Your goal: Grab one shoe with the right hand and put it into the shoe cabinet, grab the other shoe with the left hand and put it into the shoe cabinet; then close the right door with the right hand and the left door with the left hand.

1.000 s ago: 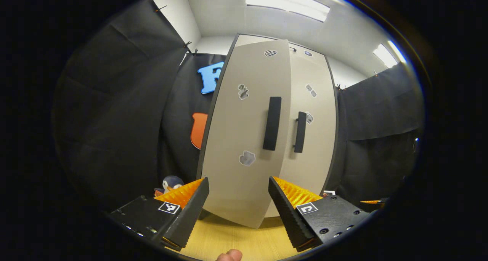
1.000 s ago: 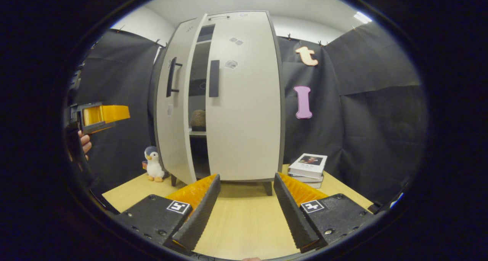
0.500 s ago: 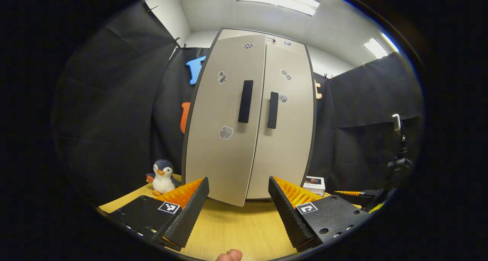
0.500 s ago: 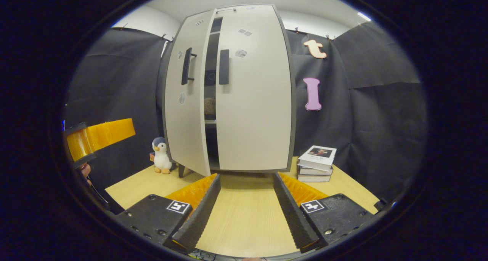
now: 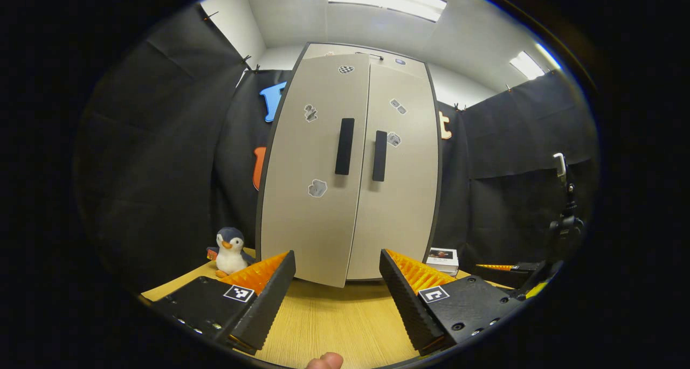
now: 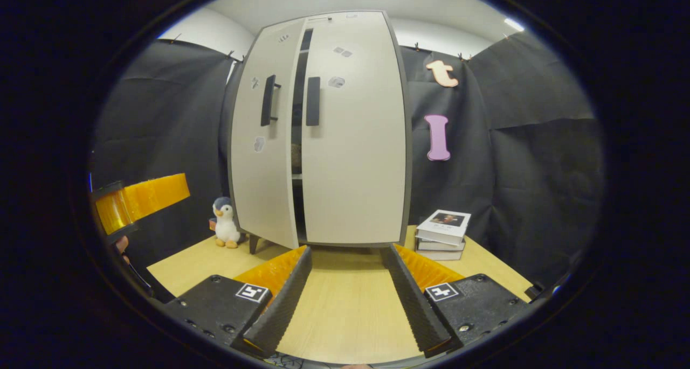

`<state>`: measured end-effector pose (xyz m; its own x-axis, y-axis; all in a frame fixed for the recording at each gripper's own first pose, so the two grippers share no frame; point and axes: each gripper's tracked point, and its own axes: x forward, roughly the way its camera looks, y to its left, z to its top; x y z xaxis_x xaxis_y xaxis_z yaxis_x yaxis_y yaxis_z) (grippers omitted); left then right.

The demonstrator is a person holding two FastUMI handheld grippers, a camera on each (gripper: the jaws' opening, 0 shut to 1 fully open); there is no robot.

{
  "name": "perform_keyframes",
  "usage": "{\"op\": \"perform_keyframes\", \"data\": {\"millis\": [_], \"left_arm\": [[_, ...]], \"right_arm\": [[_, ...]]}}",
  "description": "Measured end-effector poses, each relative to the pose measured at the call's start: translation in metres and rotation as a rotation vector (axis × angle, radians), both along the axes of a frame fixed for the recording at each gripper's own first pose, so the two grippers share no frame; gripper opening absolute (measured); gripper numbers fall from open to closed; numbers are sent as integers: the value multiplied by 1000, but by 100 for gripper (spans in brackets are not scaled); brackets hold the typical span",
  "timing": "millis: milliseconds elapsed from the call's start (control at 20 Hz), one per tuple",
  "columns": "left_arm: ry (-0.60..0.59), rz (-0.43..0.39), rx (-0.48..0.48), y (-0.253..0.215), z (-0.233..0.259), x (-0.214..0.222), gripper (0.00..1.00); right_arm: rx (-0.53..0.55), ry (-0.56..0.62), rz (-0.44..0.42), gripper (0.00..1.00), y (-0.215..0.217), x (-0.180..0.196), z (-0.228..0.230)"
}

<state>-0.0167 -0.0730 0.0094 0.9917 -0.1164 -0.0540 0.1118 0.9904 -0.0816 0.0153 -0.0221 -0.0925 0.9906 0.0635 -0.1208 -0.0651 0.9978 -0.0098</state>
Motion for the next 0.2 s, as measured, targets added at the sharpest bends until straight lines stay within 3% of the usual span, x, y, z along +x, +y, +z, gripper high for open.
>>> {"op": "perform_keyframes", "data": {"millis": [200], "left_arm": [[1,4,-4,1,2,-1,94]], "right_arm": [[11,0,0,91,0,0,1]]}}
